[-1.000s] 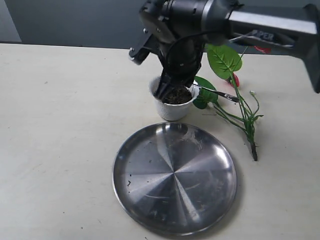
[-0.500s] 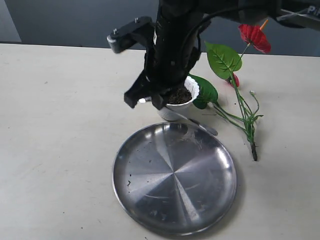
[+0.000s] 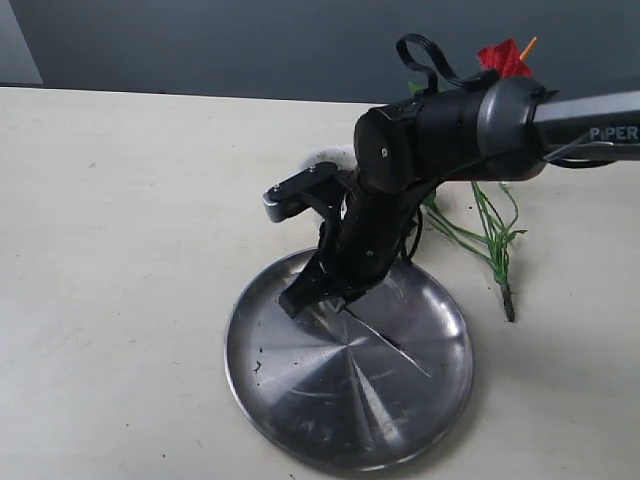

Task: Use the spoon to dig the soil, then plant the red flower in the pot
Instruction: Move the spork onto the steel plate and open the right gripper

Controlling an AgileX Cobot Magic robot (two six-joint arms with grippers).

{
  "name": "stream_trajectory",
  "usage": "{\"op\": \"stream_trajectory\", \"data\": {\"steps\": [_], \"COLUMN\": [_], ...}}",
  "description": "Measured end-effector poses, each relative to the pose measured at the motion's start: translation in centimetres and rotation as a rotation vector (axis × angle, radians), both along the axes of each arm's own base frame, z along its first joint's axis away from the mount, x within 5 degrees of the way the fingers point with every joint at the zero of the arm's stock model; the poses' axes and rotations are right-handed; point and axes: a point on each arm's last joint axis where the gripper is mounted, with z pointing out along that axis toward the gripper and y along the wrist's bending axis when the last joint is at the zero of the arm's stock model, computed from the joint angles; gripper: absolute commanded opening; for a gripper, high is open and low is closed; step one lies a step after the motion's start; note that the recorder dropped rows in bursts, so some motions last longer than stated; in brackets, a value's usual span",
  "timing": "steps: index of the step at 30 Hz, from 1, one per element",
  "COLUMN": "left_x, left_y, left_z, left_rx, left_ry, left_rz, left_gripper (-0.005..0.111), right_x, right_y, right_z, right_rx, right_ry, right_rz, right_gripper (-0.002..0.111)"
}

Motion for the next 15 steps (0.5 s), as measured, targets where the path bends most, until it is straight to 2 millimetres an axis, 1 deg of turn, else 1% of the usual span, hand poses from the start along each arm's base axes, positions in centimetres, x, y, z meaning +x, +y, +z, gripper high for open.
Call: {"op": "stream_trajectory", "data": {"steps": [1,2,4,5,8,10,12,15], "left_x": [0.0,0.0,0.0,0.0,0.0,0.0,0.0,0.0], "left_y": [0.0,0.0,0.0,0.0,0.0,0.0,0.0,0.0], "left_z": [0.0,0.0,0.0,0.0,0.0,0.0,0.0,0.0], "left_rx": [0.0,0.0,0.0,0.0,0.0,0.0,0.0,0.0], "left_ry": [0.0,0.0,0.0,0.0,0.0,0.0,0.0,0.0], "left_rz": [0.0,0.0,0.0,0.0,0.0,0.0,0.0,0.0], "left_gripper": [0.001,0.001,0.001,0.001,0.001,0.001,0.001,0.001], "right_x": [0.0,0.0,0.0,-0.1,-0.3,-0.6,-0.8,-1.0], "right_y": [0.0,0.0,0.0,0.0,-0.2,-0.4,-0.6,-1.4], "right_z": [0.0,0.0,-0.4,-0.8,-1.4,-0.7,0.5,3.1], "right_rx": [0.003,0.003,-0.006,-0.015,-0.039,-0.044,-0.043,-0.059], "right_ry": [-0.001,0.001,0.012,0.025,0.057,0.07,0.068,0.008], "right_rz": [-0.002,-0.003,-0.002,-0.002,0.002,-0.001,-0.013,-0.047], "right_gripper": [0.012,0.022,0.034,0.038,0.038,0.038,0.038,0.038]}}
